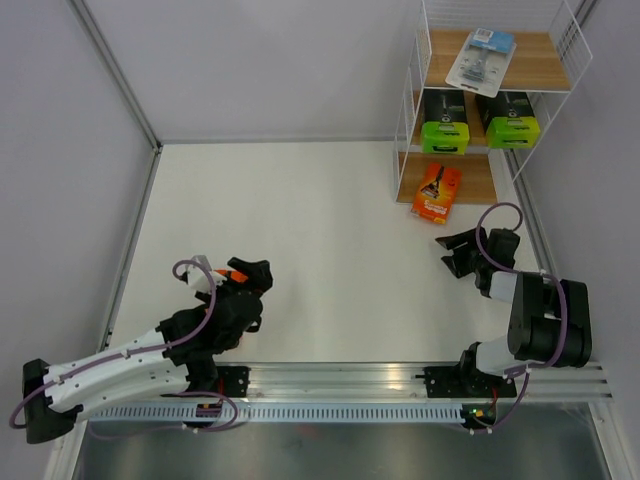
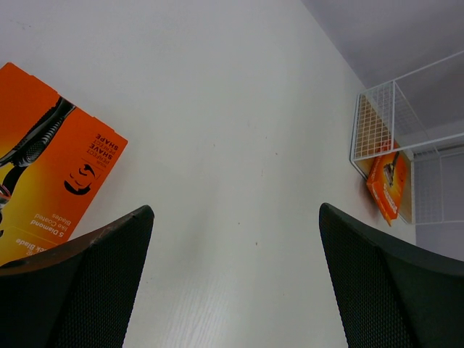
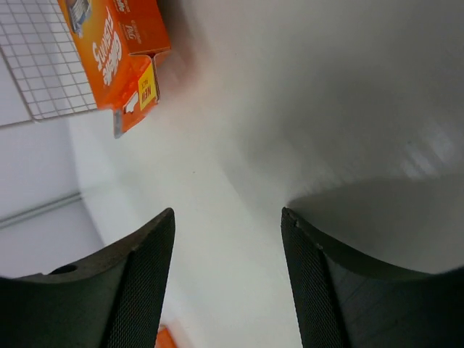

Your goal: Place and organize the shaving razors onto the shelf

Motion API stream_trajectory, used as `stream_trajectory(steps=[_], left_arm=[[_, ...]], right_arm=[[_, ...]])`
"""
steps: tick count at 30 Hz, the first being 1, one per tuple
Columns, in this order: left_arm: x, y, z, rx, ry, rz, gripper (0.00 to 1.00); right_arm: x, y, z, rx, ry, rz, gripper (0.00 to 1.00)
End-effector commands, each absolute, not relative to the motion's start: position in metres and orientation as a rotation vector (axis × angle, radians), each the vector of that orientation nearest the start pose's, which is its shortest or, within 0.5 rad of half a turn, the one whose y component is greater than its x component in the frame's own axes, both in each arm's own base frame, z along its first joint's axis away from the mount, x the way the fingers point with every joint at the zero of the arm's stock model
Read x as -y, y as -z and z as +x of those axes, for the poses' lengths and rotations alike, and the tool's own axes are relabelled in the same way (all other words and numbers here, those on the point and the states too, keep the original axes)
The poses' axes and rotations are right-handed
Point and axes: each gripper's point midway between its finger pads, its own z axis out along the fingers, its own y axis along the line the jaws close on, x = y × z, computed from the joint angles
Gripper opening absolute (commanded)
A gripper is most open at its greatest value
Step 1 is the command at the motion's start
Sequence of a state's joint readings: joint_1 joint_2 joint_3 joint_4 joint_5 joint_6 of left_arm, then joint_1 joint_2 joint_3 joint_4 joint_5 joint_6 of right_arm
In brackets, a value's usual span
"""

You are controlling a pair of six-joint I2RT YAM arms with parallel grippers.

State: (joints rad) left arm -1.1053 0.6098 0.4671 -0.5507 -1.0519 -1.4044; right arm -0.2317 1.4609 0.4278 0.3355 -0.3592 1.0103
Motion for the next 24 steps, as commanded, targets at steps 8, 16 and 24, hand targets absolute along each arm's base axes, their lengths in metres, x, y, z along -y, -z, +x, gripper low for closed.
stream_trajectory(steps=[8,16,24], left_arm=[[0.112,-0.158,0.204,-1.744,0.536,-0.801,1.00],[0.109,-0.161,0.204,-1.737,0.529,-0.796,1.00],[0.106,-0.161,0.203,-1.736,0.514,-0.793,1.00]], right_arm=[[-0.005,-0.089,0.397,-1.562,-1.020,1.287,0.60],[-0.013,-0.074,0.413,-1.510,-1.062,1.329,0.52],[-0.017,-0.062,0.425,-1.504,-1.037,1.343,0.38]])
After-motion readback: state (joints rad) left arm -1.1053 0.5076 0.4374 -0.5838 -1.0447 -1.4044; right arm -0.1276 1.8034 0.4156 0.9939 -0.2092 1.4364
